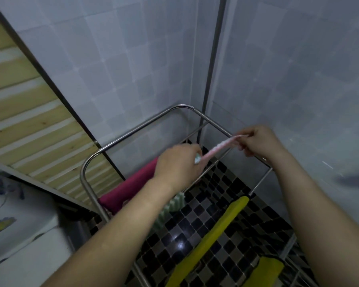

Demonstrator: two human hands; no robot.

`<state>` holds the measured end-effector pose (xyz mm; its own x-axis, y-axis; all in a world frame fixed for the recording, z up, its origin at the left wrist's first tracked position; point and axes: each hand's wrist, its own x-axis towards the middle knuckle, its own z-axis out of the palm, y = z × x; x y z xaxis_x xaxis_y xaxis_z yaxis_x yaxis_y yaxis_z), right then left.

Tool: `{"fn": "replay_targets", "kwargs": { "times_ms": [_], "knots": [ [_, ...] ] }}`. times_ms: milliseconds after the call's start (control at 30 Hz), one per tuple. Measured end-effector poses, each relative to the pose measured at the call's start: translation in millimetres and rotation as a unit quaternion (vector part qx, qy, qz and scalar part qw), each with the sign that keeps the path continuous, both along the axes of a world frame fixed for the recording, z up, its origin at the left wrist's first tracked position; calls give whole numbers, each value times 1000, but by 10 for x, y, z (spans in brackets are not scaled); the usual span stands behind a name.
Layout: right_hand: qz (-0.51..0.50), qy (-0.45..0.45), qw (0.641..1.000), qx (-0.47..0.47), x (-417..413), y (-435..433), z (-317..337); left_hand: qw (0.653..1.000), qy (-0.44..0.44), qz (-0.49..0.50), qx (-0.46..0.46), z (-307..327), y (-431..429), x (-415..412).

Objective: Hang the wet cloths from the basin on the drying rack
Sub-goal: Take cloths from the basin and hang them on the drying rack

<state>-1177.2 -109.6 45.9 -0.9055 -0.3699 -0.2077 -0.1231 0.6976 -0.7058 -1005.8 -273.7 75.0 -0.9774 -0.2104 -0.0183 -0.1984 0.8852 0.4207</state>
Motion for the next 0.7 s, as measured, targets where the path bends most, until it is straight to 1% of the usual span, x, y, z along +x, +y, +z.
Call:
{"fn": "replay_targets", "kwargs": {
  "times_ms": [33, 167, 267, 433, 500, 567, 633, 700],
  "knots": [
    [-5, -15, 1000, 3, 17, 40, -27, 1000, -5, -14, -3, -34, 62, 35],
    [20, 53, 994, 97, 73, 179, -73, 998, -11, -62, 2, -248, 271, 138],
    [48, 69, 979, 185, 116, 243, -99, 994, -17, -104, -23, -386, 419, 191],
    [85, 65, 949, 296, 199, 264, -159, 982, -118, -147, -29, -580, 504, 220],
    [102, 50, 939, 326, 202, 267, -180, 980, -135, -145, -17, -617, 487, 260],
    [92, 47, 944, 314, 181, 249, -221, 989, -104, -104, -12, -607, 430, 291],
    [38, 55, 966, 250, 167, 195, -252, 998, -57, -33, -14, -570, 335, 274],
    [-13, 54, 982, 181, 178, 113, -301, 998, -53, 24, -29, -542, 227, 225]
  ]
}}
